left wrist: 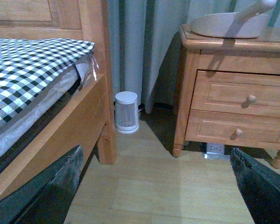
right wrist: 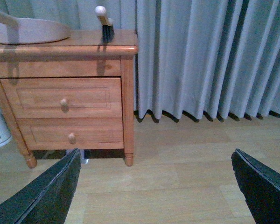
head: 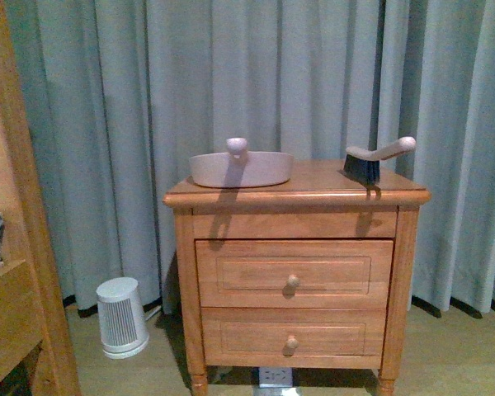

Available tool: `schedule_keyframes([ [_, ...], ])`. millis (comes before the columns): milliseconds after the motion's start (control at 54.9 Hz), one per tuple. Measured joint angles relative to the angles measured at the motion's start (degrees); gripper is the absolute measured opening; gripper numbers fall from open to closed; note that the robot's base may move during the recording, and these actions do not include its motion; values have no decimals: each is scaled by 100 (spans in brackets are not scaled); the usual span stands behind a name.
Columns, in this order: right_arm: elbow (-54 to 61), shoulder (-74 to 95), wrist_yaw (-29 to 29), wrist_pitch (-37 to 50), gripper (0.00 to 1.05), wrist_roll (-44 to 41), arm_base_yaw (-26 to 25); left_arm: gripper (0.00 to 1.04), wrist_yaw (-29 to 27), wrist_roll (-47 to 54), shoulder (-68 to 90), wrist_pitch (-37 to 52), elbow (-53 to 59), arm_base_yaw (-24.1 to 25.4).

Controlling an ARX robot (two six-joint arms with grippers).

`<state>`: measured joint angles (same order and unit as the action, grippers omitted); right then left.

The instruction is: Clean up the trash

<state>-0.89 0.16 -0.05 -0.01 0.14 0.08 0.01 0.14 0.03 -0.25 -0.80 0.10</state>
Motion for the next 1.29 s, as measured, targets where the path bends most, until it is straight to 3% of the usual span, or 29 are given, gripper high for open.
schedule_keyframes([
  [1294,0,0,2,0,97,0,0,97,0,0,2,-2,0,0],
])
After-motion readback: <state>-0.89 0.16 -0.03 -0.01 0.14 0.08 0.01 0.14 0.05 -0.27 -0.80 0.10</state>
